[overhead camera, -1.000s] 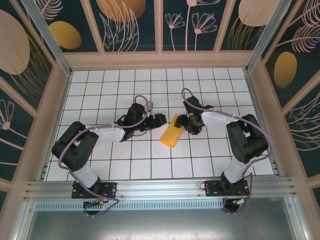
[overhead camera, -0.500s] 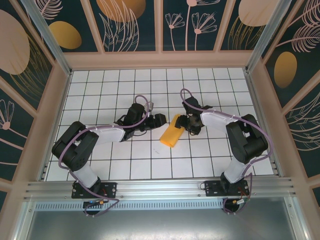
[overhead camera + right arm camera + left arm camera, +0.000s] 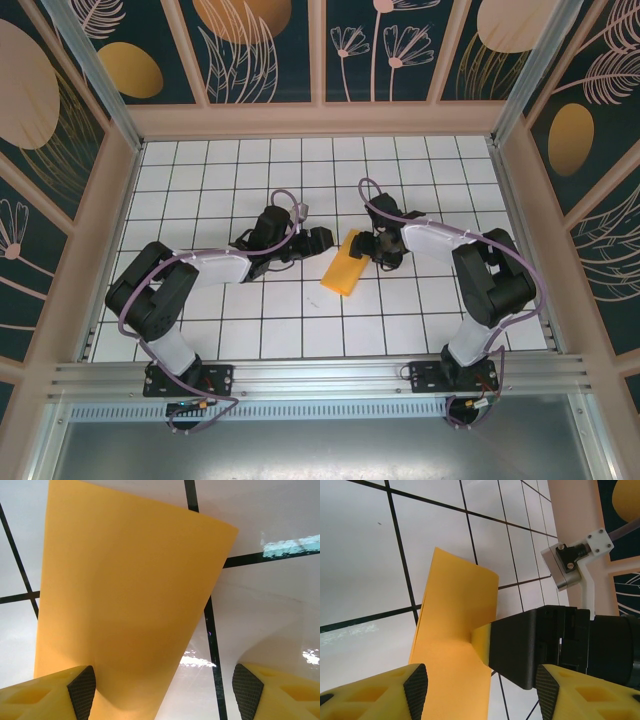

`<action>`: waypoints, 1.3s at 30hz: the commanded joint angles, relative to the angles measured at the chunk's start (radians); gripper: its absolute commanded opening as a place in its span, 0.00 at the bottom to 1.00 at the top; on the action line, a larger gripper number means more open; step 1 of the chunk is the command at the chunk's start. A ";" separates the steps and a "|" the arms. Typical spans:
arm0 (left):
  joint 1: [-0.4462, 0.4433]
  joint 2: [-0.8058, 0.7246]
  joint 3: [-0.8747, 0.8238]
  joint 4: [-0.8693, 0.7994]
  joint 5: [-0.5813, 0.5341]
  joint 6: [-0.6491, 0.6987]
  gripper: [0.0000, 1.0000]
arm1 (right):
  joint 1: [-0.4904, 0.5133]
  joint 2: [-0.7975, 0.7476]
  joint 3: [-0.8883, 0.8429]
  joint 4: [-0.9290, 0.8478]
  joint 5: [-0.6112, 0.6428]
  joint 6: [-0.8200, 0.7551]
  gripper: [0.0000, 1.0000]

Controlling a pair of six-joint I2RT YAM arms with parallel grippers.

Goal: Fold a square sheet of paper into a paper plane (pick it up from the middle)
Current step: Hold the square sheet of paper at the center of the table.

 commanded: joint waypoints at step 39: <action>-0.057 0.327 0.350 -0.305 -0.004 0.055 0.09 | 0.005 0.029 -0.044 -0.014 0.028 -0.001 0.76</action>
